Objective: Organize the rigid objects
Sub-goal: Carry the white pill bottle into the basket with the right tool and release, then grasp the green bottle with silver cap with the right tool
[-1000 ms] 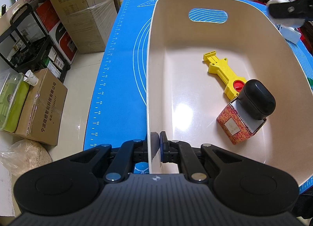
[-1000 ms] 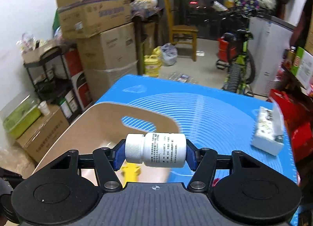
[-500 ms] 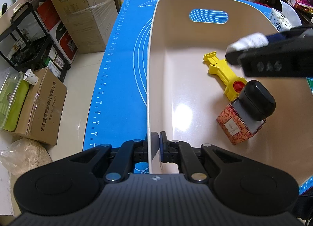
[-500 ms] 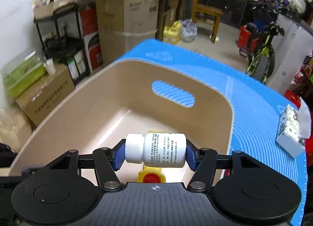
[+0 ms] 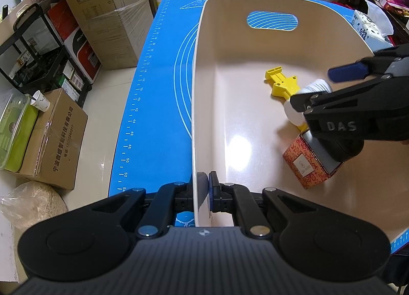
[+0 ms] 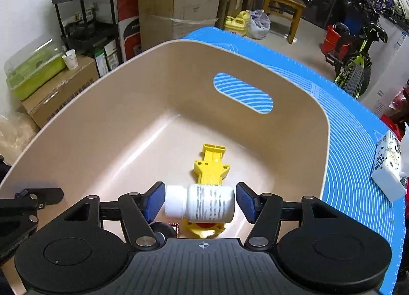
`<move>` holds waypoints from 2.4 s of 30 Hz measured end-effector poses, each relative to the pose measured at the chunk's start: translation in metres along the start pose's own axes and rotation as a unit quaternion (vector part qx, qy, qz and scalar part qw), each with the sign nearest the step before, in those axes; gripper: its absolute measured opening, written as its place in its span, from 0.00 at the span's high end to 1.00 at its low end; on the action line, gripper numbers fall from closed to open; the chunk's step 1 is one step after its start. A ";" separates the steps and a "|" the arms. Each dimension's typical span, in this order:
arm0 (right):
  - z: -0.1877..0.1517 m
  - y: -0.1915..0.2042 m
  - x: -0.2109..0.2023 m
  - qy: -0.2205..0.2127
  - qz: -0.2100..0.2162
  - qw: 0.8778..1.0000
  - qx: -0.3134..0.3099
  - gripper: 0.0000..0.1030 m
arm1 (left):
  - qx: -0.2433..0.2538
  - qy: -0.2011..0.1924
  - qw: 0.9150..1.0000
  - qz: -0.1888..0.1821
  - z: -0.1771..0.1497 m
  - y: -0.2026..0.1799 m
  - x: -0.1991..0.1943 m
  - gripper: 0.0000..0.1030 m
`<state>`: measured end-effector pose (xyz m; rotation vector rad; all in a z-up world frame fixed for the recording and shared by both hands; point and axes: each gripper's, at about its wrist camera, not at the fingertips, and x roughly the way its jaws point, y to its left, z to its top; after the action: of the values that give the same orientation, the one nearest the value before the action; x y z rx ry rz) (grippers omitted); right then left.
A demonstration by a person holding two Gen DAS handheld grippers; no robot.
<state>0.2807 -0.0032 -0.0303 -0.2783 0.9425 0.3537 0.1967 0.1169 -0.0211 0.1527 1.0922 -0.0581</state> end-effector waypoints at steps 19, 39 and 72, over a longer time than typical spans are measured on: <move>-0.015 -0.097 -0.089 -0.109 -0.033 0.987 0.118 0.21 | 0.000 0.000 1.000 0.001 0.000 0.000 0.000 0.91; -0.126 -0.211 -0.037 -0.010 -0.091 0.964 0.250 0.13 | 0.004 0.001 1.000 0.001 0.000 0.000 0.001 0.91; -0.165 -0.240 -0.009 -0.041 -0.050 0.953 0.296 0.23 | 0.012 0.002 1.000 0.004 0.000 -0.002 0.000 0.90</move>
<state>0.2531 -0.2857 -0.0963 0.2379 0.9068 -0.0219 0.1970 0.1152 -0.0213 0.1792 1.0958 -0.0648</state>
